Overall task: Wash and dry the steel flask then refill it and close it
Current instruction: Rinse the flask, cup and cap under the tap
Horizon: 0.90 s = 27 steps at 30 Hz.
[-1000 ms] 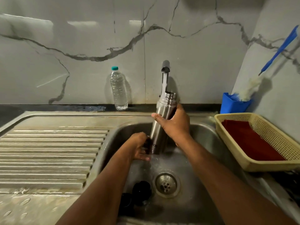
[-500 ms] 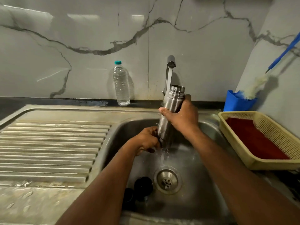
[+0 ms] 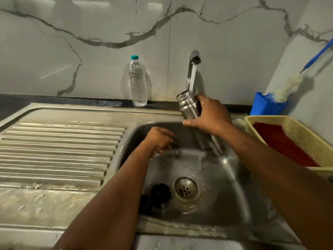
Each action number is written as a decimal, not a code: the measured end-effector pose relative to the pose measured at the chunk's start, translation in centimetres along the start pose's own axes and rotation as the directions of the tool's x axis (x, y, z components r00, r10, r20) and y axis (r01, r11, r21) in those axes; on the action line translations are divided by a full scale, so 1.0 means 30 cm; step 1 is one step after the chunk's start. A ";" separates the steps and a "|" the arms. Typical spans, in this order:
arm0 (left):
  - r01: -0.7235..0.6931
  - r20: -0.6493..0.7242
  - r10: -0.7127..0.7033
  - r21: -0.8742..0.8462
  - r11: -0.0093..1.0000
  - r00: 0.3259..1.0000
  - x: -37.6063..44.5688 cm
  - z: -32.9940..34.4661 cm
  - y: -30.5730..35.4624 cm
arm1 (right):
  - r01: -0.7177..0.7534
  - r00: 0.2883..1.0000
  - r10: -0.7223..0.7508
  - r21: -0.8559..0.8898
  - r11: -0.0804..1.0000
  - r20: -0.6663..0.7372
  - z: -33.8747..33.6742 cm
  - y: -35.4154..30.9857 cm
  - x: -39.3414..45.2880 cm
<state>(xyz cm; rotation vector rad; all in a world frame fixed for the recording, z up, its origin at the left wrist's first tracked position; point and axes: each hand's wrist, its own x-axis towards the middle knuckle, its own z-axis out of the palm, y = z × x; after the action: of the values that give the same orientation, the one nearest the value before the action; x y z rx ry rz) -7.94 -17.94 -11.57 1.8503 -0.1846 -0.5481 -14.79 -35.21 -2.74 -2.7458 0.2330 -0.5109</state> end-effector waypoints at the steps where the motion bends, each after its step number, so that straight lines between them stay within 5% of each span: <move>1: 0.002 -0.093 -0.009 -0.071 0.997 0.996 0.006 -0.015 -0.005 | 0.070 0.996 -0.060 -0.144 0.987 0.074 -0.001 -0.004 0.001; 3: -0.014 -0.305 -0.039 -0.169 0.986 0.951 0.035 -0.051 -0.017 | 0.232 0.962 -0.166 -0.331 0.915 0.216 0.012 -0.019 0.000; 5: -0.027 -0.379 -0.084 -0.278 0.960 0.922 0.053 -0.074 -0.029 | 0.343 0.922 -0.212 -0.429 0.835 0.324 0.037 -0.038 -0.001; 8: 0.010 -0.360 -0.144 -0.350 0.937 0.922 0.053 -0.065 -0.021 | 0.449 0.887 -0.230 -0.628 0.636 0.401 0.068 -0.063 0.000; 12: 0.070 -0.331 -0.198 -0.362 0.930 0.923 0.064 -0.043 -0.016 | 0.543 0.827 -0.300 -0.812 0.214 0.475 0.109 -0.066 -0.015; 15: 0.103 -0.266 -0.178 -0.271 0.957 0.947 0.060 -0.039 -0.010 | 0.500 0.848 -0.243 -0.863 0.076 0.470 0.144 -0.037 -0.016; 17: 0.104 -0.253 -0.160 -0.220 0.970 0.954 0.062 -0.034 -0.015 | 0.487 0.859 -0.229 -0.869 0.090 0.458 0.146 -0.025 -0.019; 20: 0.104 -0.268 -0.151 -0.183 0.978 0.952 0.075 -0.029 -0.026 | 0.496 0.844 -0.219 -0.868 -0.025 0.489 0.131 -0.018 -0.024; 22: 0.092 -0.258 -0.133 -0.164 0.982 0.957 0.077 -0.027 -0.024 | 0.492 0.850 -0.225 -0.871 0.013 0.477 0.104 -0.022 -0.022; 24: 0.093 -0.237 -0.128 -0.152 0.984 0.963 0.077 -0.025 -0.020 | 0.464 0.867 -0.251 -0.881 0.095 0.430 0.072 -0.032 -0.012; 27: 0.063 -0.248 -0.104 -0.168 0.984 0.963 0.077 -0.023 -0.024 | 0.290 0.953 -0.209 -0.855 0.430 0.219 -0.010 -0.065 -0.008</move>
<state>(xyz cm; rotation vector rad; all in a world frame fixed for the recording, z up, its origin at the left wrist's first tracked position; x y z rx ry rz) -5.71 -17.99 -12.71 1.7589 0.1089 -0.3652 -14.94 -33.43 -1.86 -3.8917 0.0510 -0.4069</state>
